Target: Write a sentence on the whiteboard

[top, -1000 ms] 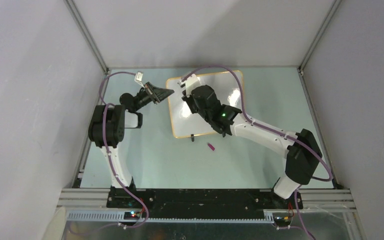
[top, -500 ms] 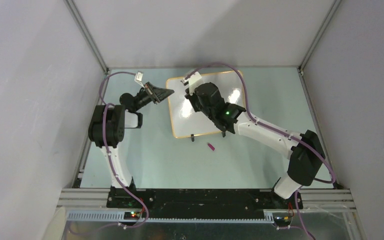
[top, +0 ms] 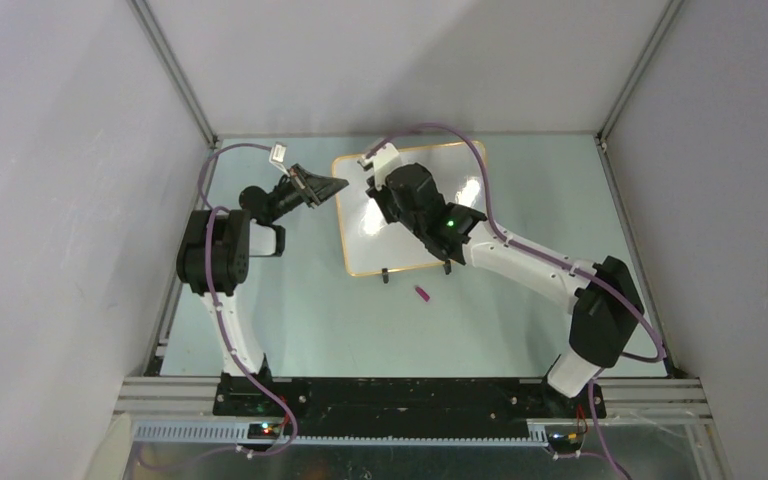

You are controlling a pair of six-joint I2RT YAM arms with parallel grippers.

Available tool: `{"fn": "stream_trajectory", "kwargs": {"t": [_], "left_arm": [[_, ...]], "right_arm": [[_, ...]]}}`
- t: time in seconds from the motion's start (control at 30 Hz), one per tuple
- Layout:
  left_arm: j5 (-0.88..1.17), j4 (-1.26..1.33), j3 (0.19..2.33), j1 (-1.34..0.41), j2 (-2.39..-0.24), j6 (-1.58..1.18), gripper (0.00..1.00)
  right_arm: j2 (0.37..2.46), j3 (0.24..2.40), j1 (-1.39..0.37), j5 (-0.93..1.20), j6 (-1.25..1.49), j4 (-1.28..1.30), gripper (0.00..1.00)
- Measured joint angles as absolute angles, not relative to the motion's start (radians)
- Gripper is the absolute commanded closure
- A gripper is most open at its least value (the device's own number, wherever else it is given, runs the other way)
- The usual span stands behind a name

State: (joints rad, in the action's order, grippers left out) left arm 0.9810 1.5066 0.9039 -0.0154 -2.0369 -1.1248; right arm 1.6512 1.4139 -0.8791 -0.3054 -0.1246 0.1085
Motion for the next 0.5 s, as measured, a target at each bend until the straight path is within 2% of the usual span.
{"fn": "stream_trajectory", "kwargs": {"t": [0.5], "left_arm": [[0.981, 1.507, 0.904, -0.015, -2.037, -1.125, 1.00]], "right_arm": [[1.678, 1.414, -0.879, -0.306, -0.125, 0.115, 1.00]]}}
